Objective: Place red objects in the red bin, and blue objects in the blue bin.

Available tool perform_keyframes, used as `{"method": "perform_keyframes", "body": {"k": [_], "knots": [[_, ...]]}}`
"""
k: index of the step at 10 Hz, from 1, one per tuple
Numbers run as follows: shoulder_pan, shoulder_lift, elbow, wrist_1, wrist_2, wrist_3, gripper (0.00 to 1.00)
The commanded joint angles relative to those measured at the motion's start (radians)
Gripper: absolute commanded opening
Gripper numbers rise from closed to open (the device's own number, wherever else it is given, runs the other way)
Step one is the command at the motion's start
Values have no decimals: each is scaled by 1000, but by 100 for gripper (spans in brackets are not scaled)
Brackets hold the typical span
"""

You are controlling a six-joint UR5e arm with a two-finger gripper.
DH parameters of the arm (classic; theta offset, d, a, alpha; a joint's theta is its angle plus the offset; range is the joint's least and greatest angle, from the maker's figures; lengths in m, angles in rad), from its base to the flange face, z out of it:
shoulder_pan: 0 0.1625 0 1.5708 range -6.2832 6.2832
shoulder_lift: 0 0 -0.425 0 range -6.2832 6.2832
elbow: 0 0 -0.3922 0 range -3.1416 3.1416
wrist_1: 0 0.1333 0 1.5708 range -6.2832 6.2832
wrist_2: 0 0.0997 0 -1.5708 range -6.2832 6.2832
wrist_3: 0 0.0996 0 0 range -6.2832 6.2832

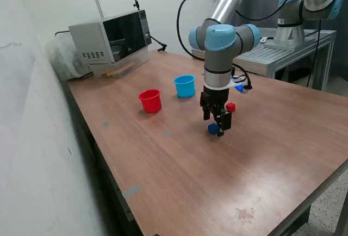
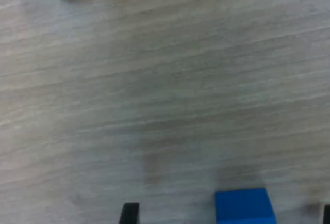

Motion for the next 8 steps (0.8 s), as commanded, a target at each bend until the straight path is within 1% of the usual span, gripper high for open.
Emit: {"method": "perform_keyframes", "body": {"k": [1, 2, 8], "knots": [[3, -2, -1, 0, 0, -13, 100], [3, -3, -2, 0, 0, -21, 0], [3, -3, -4, -1, 0, -24, 0]]}}
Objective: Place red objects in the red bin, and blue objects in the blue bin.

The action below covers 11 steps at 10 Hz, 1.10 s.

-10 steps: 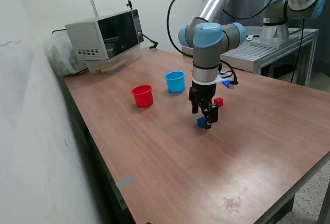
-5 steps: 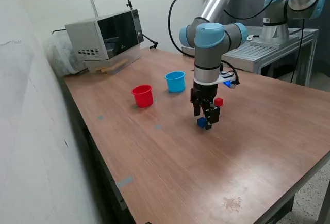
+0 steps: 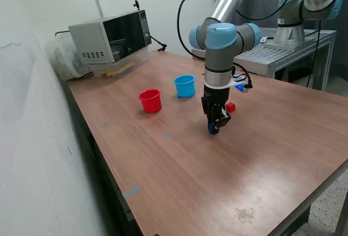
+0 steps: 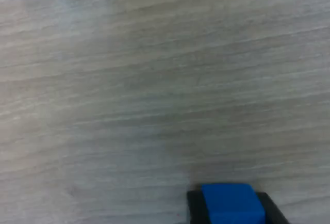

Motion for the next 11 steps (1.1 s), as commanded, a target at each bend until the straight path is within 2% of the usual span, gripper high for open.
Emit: {"method": "perform_keyframes", "body": {"k": [1, 2, 3, 5, 6, 8, 9, 11], "knots": [[2, -6, 1, 0, 0, -3, 0], [0, -52, 13, 0, 0, -4, 0], [-9, -148, 56, 3, 0, -36, 0], [-99, -326, 195, 3, -2, -73, 0], [-168, -400, 258, 4, -5, -95, 0], [-320, -439, 354, 12, -52, -122, 0], [-383, -445, 384, 14, -57, -135, 0], [-437, -454, 427, 15, -57, -148, 0]]}}
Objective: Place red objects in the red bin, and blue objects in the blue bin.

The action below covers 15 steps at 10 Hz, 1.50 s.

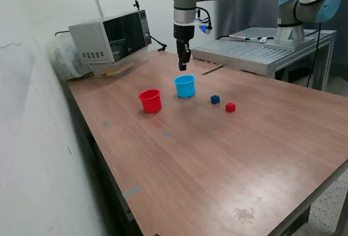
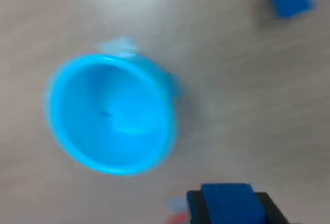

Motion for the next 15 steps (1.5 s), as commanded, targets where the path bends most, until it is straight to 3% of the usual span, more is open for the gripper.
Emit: {"method": "perform_keyframes", "body": {"k": [1, 8, 15], "knots": [[-112, -53, 101, 4, -13, -29, 0], [-80, -60, 167, -11, -11, -15, 0], [-21, -26, 138, -10, -7, 13, 0]]}}
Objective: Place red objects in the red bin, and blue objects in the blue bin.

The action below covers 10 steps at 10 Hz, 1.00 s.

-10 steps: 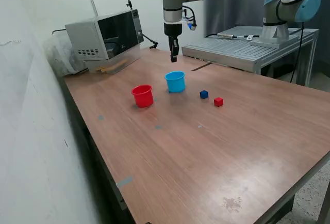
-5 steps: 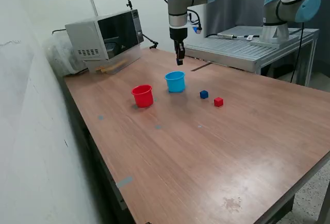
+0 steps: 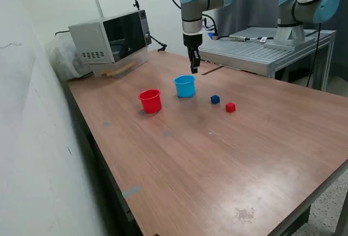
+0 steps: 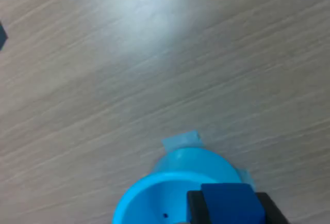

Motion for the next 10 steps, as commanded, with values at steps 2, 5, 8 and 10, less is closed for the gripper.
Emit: {"method": "perform_keyframes", "body": {"k": [2, 5, 8, 10], "knots": [[22, 17, -27, 1, 1, 7, 0], [10, 19, -30, 0, 1, 7, 0], [-6, 19, -27, 0, 1, -5, 0], [-7, 19, -27, 0, 1, -5, 0]]}}
